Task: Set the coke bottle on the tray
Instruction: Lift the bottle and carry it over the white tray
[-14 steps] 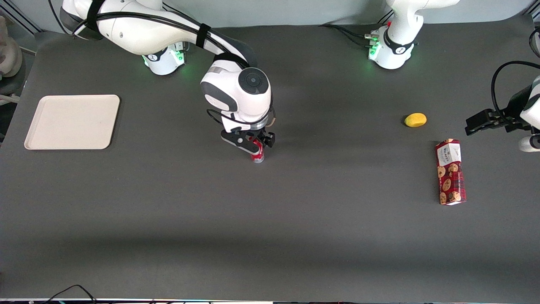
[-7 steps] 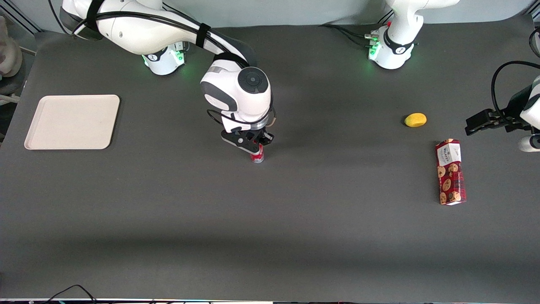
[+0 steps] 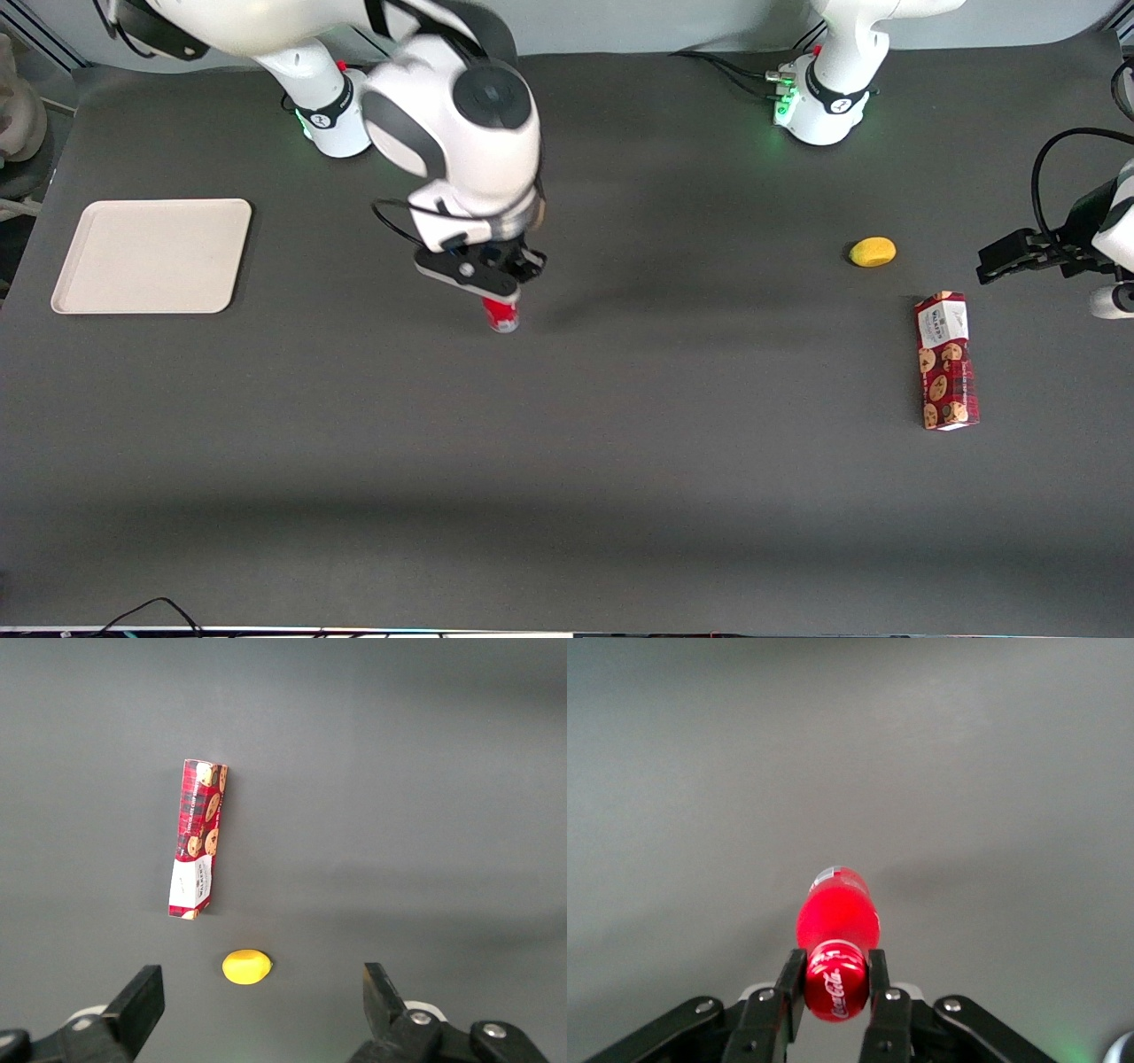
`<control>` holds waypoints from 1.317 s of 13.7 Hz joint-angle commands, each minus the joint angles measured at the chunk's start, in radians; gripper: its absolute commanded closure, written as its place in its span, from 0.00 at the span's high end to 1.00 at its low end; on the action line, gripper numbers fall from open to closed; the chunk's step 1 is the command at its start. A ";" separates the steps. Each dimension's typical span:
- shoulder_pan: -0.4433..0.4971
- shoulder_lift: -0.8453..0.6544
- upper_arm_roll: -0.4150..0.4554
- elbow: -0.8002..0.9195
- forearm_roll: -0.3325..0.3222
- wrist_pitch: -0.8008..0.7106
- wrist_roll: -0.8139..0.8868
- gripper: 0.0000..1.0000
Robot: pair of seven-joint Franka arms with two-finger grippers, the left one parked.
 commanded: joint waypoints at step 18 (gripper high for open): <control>-0.076 -0.690 -1.529 -0.651 0.324 0.365 -2.252 0.00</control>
